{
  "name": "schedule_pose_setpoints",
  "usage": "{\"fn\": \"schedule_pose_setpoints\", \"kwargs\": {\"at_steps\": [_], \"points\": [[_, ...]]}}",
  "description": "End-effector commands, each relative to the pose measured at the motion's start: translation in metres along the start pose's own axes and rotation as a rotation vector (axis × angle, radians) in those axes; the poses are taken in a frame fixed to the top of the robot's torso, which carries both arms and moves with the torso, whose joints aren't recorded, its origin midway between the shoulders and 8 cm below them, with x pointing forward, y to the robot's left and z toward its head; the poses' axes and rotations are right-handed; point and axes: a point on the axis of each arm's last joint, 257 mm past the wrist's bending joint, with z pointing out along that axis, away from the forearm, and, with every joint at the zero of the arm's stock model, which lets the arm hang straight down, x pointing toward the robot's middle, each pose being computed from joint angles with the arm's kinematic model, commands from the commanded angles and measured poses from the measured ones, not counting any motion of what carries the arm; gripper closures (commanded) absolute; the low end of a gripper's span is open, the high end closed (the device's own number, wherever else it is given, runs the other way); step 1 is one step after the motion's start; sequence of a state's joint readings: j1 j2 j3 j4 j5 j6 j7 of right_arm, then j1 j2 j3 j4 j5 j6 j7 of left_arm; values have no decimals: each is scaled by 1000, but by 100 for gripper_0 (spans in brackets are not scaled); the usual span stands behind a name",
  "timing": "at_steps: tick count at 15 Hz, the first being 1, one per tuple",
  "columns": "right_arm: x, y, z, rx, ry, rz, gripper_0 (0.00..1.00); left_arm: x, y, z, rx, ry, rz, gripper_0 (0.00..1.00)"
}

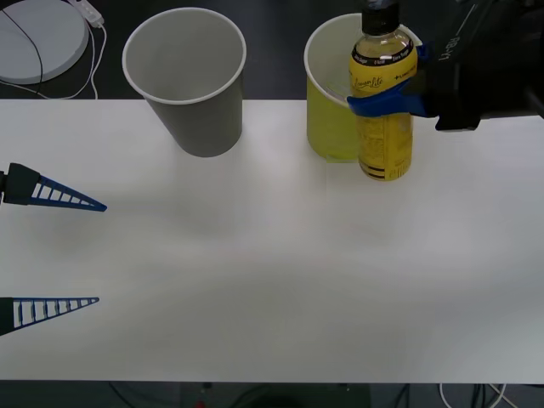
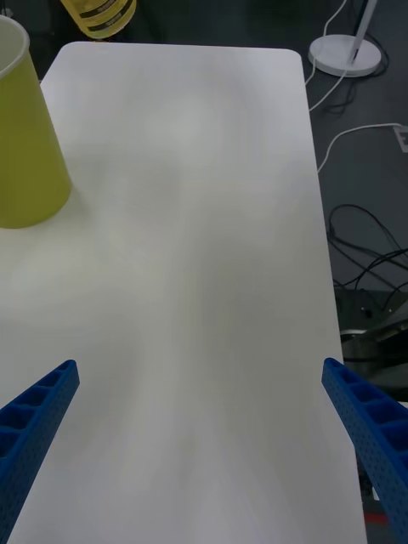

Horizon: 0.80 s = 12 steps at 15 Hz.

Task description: Put the can into the green bin and the plastic bottle into the gray bin

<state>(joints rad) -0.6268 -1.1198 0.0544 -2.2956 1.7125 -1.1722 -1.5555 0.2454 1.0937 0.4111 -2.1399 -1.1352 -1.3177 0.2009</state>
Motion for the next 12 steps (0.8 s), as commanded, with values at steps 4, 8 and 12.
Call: {"fn": "schedule_pose_setpoints", "kwargs": {"at_steps": [4,8,12], "points": [[-18,-10,20,-21,28,-4,100,0,0,0,0,0,0,0],[-36,-20,31,-13,61,-20,100,0,0,0,0,0,0,0],[-58,-31,50,-6,90,-24,100,0,0,0,0,0,0,0]]}}
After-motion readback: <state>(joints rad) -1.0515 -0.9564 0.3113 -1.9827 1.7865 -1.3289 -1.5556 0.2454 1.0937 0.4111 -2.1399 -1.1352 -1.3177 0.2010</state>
